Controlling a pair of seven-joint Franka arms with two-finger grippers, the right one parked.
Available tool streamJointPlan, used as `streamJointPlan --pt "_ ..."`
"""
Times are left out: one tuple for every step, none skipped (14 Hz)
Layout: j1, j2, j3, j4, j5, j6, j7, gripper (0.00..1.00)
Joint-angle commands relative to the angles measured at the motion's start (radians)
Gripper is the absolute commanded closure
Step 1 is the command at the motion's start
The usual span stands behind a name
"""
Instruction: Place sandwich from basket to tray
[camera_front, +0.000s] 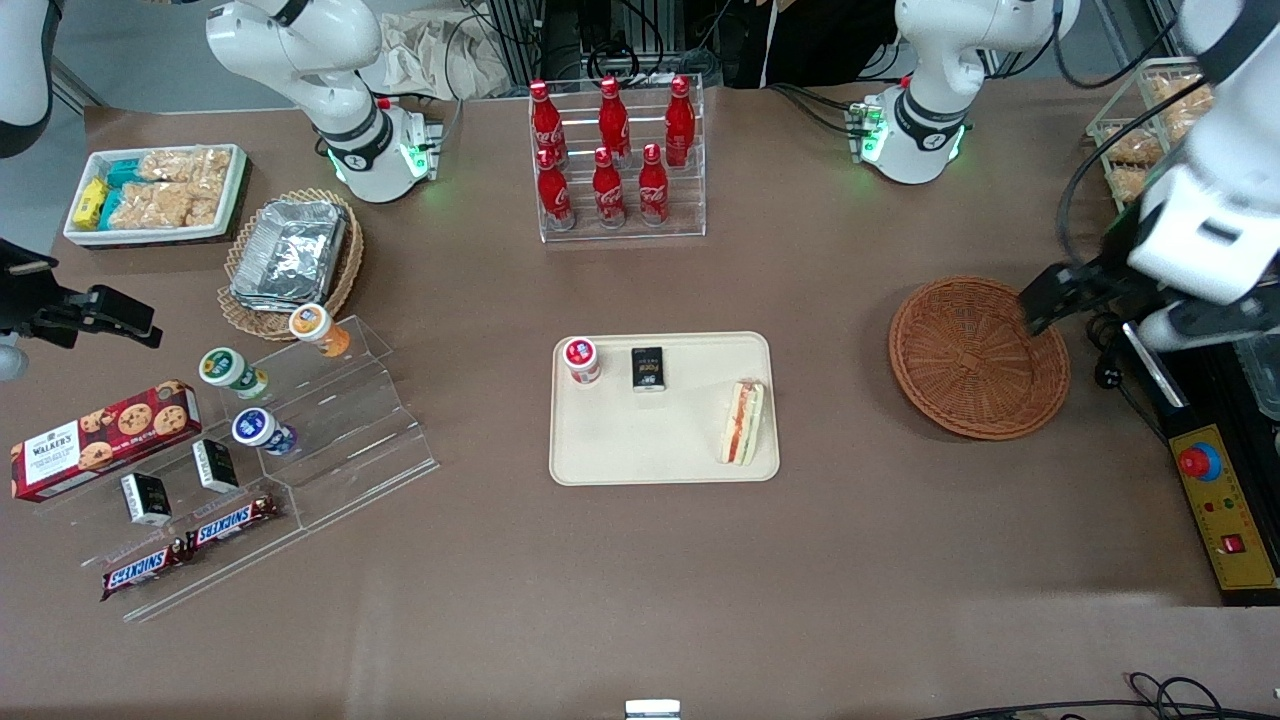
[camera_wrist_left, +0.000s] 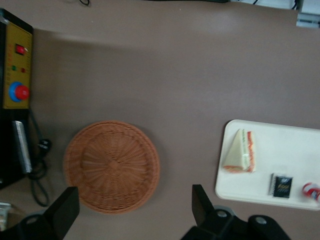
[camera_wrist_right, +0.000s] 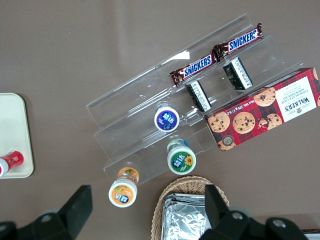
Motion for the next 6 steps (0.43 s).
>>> streamJointPlan --pt "-0.020 -0.107 0.056 -0.118 0.009 0.017 0.135 0.00" --pt "0.000 -0.101 0.054 -0.111 0.008 0.017 0.150 0.00" --pt "0.029 -0.098 0.047 -0.102 0.002 0.011 0.152 0.00" --pt "0.034 -0.086 0.030 -0.097 0.003 0.010 0.149 0.00" --pt "0.034 -0.075 0.016 -0.092 0.008 0.010 0.147 0.00" --pt "0.036 -0.073 0.014 -0.092 0.006 0.010 0.150 0.00"
